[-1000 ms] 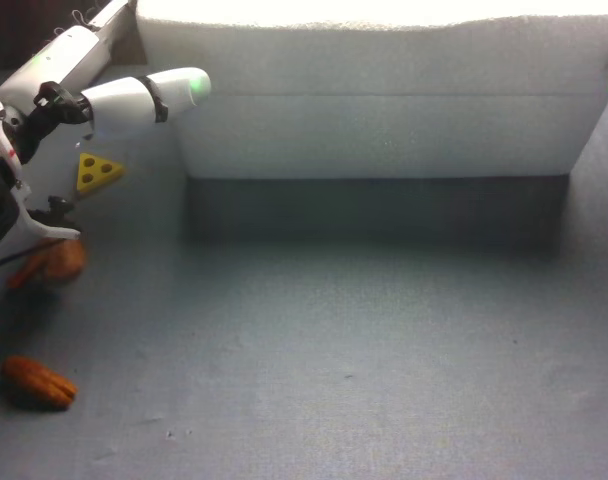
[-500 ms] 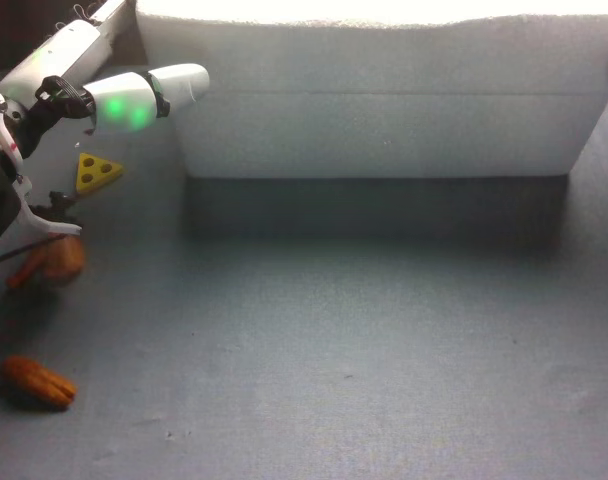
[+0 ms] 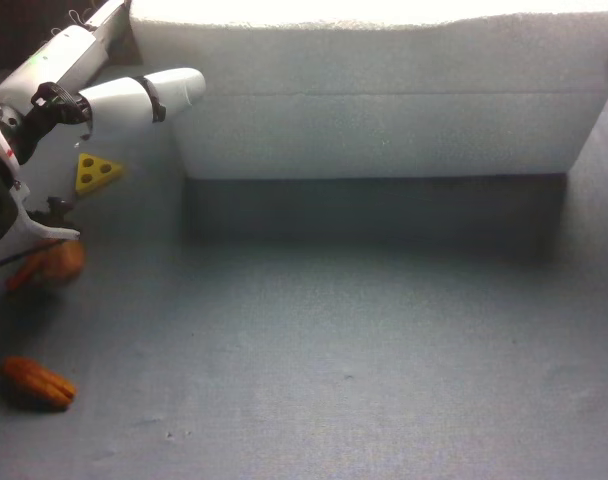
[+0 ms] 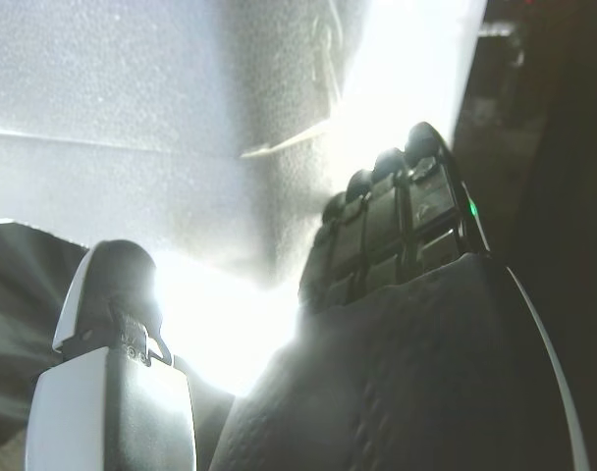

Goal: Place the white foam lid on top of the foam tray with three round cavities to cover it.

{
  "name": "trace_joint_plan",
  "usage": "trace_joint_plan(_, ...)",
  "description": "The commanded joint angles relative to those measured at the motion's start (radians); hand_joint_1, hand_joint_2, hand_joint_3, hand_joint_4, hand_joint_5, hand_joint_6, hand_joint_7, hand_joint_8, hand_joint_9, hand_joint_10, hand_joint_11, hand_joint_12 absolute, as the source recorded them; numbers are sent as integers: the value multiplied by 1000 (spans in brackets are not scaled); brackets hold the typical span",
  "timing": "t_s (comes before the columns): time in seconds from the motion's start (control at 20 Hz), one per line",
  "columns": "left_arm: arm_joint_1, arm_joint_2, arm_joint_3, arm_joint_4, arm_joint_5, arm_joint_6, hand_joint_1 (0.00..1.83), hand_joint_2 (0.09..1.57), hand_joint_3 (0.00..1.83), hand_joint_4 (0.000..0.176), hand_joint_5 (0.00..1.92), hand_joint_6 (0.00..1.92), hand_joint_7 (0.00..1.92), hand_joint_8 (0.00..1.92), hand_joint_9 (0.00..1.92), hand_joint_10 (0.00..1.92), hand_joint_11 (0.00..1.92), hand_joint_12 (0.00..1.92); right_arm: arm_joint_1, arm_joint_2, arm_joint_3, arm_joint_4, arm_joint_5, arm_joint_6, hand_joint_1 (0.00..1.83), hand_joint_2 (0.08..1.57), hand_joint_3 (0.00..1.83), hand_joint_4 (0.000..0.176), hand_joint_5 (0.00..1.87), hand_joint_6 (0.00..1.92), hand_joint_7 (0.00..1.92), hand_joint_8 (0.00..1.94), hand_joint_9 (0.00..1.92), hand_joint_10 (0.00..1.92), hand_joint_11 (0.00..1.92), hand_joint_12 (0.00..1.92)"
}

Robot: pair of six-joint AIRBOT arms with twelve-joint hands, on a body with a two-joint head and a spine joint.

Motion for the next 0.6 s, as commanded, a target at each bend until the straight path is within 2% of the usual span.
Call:
trace_joint_plan(0.0, -14, -5, -4, 56, -115, -5, 439, 1123, 0, 0, 102, 1, 0, 0, 0, 0, 0, 432, 16, -1, -6, -75, 119, 1, 535, 1335, 1, 0, 0, 0, 0, 0, 0, 0, 0, 212)
trace_joint_plan(0.1, -23, -11, 3, 62, -106, -5, 468, 1128, 0, 0, 104, 1, 0, 0, 0, 0, 0, 312, 16, -1, 0, -73, 114, 1, 527, 1333, 0, 0, 0, 0, 0, 0, 0, 0, 0, 171)
trace_joint_plan(0.2, -31, -15, 7, 65, -99, -5, 482, 1131, 1, 0, 96, 3, 0, 0, 0, 0, 0, 108, 16, -1, 11, -66, 99, 1, 530, 1324, 0, 0, 0, 0, 0, 0, 0, 0, 0, 116)
trace_joint_plan(0.25, -33, -16, 9, 66, -96, -4, 472, 1140, 2, 0, 88, 1, 0, 0, 0, 0, 0, 125, 16, -1, 18, -58, 91, 1, 533, 1314, 0, 0, 0, 0, 0, 0, 0, 0, 0, 157)
trace_joint_plan(0.35, -32, -16, 11, 66, -92, -2, 477, 1147, 4, 0, 85, 1, 0, 0, 0, 0, 0, 127, 16, -1, 26, -50, 81, 1, 553, 1307, 0, 0, 0, 0, 0, 0, 0, 0, 0, 363)
trace_joint_plan(0.4, -30, -16, 11, 64, -89, -1, 461, 1144, 1, 0, 87, 1, 0, 0, 0, 0, 0, 192, 16, -1, 27, -47, 78, 1, 542, 1305, 0, 0, 0, 0, 0, 0, 0, 0, 0, 471)
trace_joint_plan(0.55, -20, -15, 10, 55, -88, 1, 490, 1144, 0, 0, 77, 0, 0, 0, 0, 0, 0, 131, 16, -1, 28, -37, 68, 0, 543, 1301, 0, 0, 0, 0, 0, 0, 0, 0, 0, 575)
